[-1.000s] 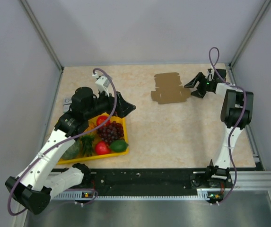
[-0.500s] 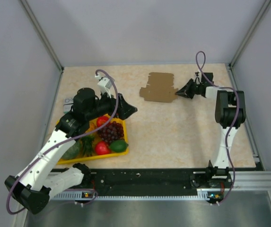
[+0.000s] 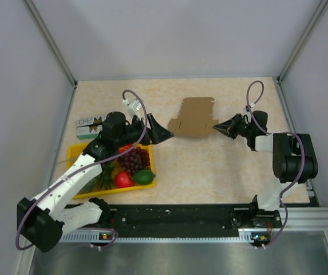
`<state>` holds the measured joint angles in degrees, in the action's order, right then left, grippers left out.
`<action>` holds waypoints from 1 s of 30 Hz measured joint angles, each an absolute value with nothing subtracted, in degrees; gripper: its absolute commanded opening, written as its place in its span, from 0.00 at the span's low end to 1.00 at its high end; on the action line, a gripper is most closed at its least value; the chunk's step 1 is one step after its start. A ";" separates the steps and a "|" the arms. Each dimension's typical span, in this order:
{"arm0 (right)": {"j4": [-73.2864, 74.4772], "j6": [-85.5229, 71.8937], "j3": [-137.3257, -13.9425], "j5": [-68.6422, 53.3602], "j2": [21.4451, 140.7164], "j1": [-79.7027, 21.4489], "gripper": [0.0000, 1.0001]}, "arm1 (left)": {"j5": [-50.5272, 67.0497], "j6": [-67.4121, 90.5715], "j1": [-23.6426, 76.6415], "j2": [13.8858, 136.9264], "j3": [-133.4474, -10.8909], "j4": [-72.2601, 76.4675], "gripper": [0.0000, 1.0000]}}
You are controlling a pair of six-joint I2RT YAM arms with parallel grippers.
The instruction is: Fold the paper box
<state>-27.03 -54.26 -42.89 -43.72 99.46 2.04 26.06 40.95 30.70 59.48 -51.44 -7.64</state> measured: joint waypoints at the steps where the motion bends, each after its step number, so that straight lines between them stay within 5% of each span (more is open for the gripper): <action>1: -30.24 -56.53 -40.40 -43.62 98.83 2.04 0.00 | 26.22 43.64 30.87 60.80 -50.24 -5.34 0.95; 10: -54.02 -76.82 -24.91 -41.43 93.76 2.04 0.00 | 26.09 63.46 34.26 78.89 -49.84 6.90 0.98; 20: -57.65 -82.83 -21.10 -39.31 80.58 2.04 0.00 | 23.16 76.66 34.81 92.33 -55.00 18.72 0.97; 30: -52.01 -83.11 -20.21 -37.15 69.63 1.52 0.00 | 21.30 79.26 35.46 94.43 -57.98 24.45 0.56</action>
